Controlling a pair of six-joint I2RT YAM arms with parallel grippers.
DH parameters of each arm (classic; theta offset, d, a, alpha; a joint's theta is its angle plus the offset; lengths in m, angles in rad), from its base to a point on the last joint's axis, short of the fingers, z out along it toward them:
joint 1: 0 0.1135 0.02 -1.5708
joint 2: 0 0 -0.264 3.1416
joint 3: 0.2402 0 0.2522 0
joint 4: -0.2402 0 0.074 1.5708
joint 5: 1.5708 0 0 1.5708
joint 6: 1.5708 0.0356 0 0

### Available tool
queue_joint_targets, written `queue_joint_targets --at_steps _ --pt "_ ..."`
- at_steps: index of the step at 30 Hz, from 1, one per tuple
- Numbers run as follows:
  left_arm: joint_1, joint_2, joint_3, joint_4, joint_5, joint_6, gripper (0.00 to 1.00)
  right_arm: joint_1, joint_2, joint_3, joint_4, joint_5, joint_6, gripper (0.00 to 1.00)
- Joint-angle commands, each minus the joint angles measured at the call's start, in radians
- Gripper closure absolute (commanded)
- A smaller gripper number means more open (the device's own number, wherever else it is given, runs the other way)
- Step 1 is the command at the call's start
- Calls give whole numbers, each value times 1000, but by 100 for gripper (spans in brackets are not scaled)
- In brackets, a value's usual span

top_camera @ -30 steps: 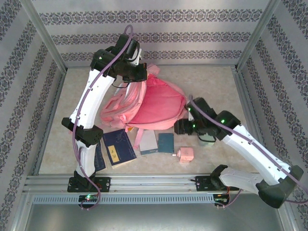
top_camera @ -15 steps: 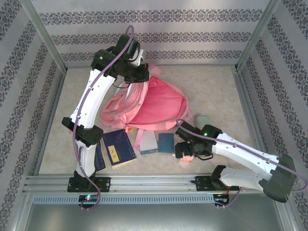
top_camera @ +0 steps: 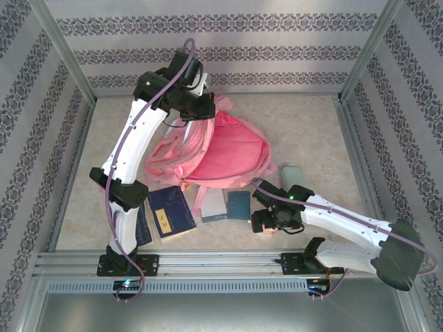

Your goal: Pack the student bag

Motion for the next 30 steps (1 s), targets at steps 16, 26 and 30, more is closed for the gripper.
queue_joint_targets --at_steps 16,26,30 --pt "17 -101 -67 80 7 -10 100 -11 28 8 72 -27 180 2" --pt "17 -189 -242 192 33 -37 100 -23 55 -20 134 6 245 2" --pt "18 -216 -296 222 37 -43 100 -26 52 -31 139 13 261 6"
